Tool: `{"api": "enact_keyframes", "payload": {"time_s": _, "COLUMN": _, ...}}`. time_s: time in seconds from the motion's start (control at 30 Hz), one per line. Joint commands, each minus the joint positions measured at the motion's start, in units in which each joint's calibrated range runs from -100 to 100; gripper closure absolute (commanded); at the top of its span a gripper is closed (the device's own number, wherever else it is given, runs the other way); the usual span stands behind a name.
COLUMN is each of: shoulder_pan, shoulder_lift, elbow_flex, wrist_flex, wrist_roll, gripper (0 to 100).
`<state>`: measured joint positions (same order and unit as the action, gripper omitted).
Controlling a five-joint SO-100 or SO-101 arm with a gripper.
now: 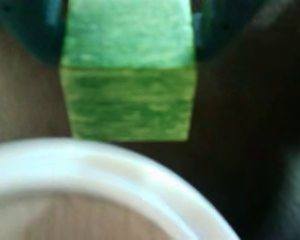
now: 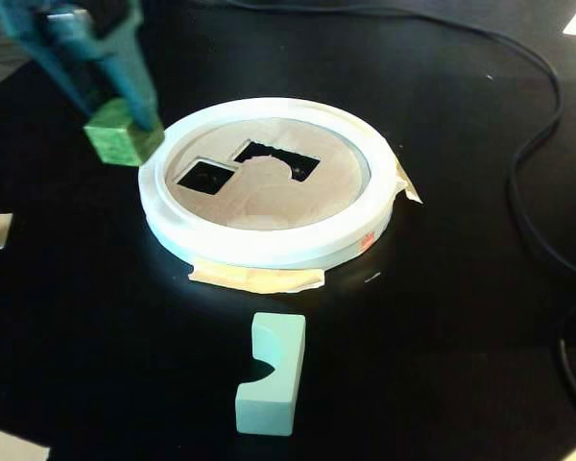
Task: Pick up the square block and drop it in corresponding square shaped hole
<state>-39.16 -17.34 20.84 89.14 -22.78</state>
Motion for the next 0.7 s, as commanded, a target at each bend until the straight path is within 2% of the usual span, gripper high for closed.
{"api": "enact_keyframes", "payload": {"time_s": 0.0, "shoulder_pan": -7.53, "shoulder_lift": 13.45, "elbow_flex": -13.83, "wrist_flex": -0.28, "wrist_roll": -0.29, "gripper": 66}}
{"api": "enact_keyframes", "payload": {"time_s": 0.1, "shoulder_pan": -9.15, "shoulder_lift": 18.01, "elbow_flex": -15.65, "wrist_flex": -1.28, "wrist_roll": -0.34, "gripper": 66}}
{"api": "enact_keyframes", "payload": {"time_s": 0.4, "shoulder_pan": -9.28, "shoulder_lift": 25.27, "elbow_flex": -16.1, "wrist_flex": -13.42, "wrist_roll": 0.2, "gripper": 66}}
{"api": "enact_keyframes", "payload": {"time_s": 0.67, "shoulder_pan": -8.9, "shoulder_lift": 26.08, "elbow_flex": -16.1, "wrist_flex": -16.53, "wrist_roll": 0.29, "gripper": 66}}
